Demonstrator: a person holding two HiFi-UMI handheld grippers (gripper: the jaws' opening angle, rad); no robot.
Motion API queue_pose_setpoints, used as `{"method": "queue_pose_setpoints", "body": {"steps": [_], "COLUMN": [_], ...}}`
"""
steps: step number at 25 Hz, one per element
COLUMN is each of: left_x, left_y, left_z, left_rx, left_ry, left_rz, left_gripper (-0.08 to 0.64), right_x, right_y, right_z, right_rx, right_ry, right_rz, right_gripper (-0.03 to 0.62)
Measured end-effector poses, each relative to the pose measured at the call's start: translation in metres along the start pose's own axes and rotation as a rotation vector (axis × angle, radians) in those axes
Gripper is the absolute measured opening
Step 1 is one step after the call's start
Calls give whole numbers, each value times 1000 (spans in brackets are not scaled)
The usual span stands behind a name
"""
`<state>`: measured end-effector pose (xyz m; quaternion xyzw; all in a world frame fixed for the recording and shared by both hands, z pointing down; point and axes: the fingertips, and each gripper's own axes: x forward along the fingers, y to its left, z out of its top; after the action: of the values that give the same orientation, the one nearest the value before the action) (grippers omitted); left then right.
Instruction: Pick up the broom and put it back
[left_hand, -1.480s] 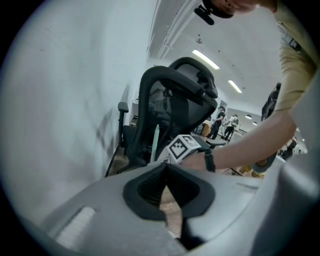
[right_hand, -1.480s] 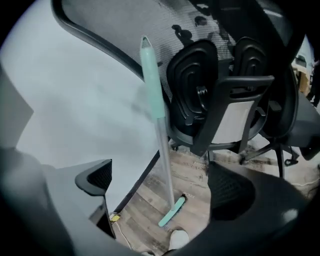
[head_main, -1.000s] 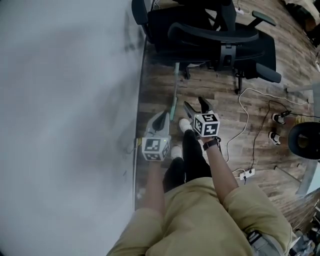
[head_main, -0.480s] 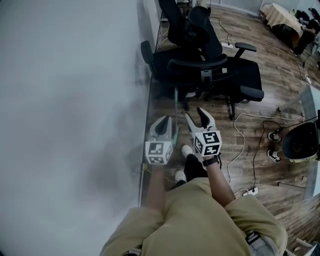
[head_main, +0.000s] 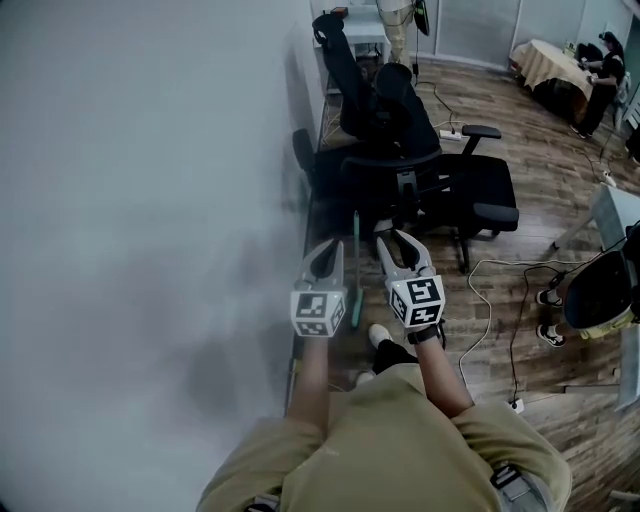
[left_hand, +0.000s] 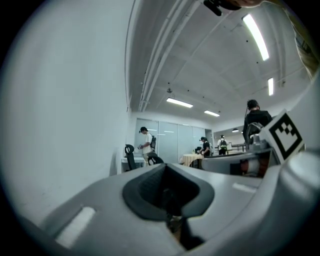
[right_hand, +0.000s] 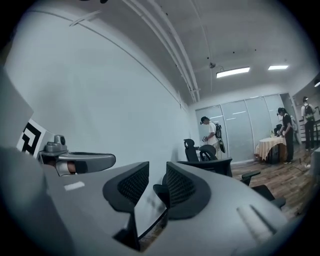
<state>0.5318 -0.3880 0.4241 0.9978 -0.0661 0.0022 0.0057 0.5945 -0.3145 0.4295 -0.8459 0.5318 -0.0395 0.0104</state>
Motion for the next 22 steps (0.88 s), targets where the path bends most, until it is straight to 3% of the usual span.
{"method": "queue_pose_setpoints", "body": {"steps": [6, 22], "left_x": [-11, -15], "left_y": [-3, -7], "left_z": [19, 14], "left_rx": [17, -24], "left_ry": [-31, -45], "left_rz": [11, -16], "left_gripper": [3, 3], "right_x": [-17, -29], "right_y": [8, 23], "right_z": [20, 22], "right_rx": [-26, -98], "right_ry": [-59, -50], "right_rz": [-38, -48], "right_gripper": [10, 6]}}
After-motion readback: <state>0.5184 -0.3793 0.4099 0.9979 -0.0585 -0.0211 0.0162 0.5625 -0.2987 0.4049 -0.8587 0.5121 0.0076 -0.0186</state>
